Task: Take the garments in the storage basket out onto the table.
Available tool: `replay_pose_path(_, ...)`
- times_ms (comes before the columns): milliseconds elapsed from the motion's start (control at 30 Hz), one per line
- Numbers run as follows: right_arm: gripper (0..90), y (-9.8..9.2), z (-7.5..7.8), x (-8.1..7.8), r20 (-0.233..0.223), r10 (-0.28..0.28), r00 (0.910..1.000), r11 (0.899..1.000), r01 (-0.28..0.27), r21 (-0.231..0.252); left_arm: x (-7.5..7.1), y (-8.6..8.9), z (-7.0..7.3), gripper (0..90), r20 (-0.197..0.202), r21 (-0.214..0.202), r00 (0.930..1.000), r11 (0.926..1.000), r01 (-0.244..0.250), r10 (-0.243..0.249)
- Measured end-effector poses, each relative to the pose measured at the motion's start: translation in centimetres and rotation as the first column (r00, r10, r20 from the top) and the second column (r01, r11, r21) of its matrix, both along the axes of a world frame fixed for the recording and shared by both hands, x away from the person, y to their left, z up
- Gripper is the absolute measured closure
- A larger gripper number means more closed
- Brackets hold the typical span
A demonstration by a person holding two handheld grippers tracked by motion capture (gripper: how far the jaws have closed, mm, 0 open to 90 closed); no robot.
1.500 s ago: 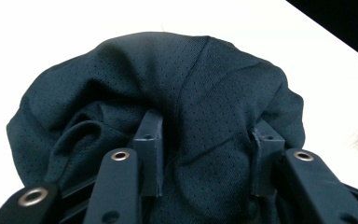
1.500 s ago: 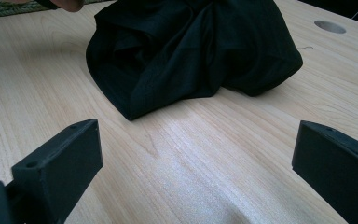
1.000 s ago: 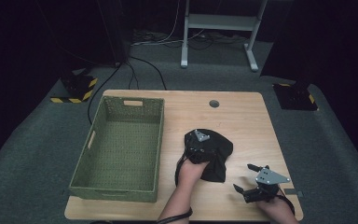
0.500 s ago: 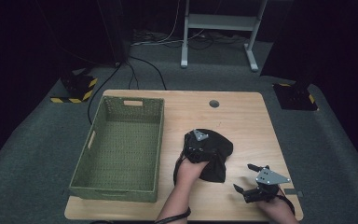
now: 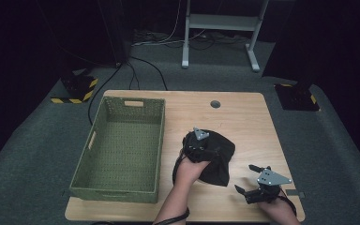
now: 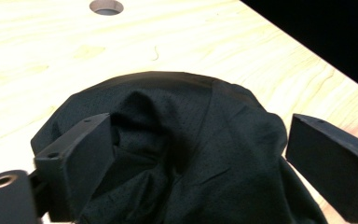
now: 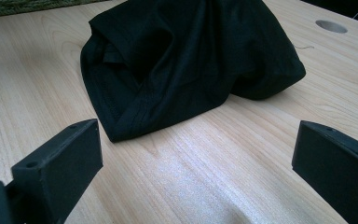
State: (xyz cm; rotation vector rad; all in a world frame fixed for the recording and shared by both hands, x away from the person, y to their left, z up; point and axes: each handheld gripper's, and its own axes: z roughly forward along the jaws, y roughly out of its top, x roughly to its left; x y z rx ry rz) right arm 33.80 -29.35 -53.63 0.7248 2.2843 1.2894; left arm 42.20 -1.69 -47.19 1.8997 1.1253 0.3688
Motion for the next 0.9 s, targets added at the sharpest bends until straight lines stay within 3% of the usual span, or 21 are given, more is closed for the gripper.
replay_pose_path(333, 1.2, 0.0, 0.0, 0.0, 0.002, 0.001, 1.0000, 1.000, -0.001, -0.003, -0.8, 0.5, 1.1, 0.2, 0.041, 0.015, 0.9990, 0.9998, 0.014, -0.015)
replay_pose_path(633, 1.2, 0.1, 0.0, 0.0, 0.006, 0.001, 1.0000, 1.000, 0.000, -0.007, -2.2, 1.4, 2.0, 0.2, 0.111, 0.035, 0.9935, 0.9991, 0.023, -0.026)
replay_pose_path(900, 1.2, 0.2, 0.0, -0.1, 0.012, -0.003, 0.9999, 1.000, 0.003, -0.017, -3.9, 2.4, 2.1, 0.2, 0.118, 0.042, 0.9921, 0.9984, 0.038, -0.043)
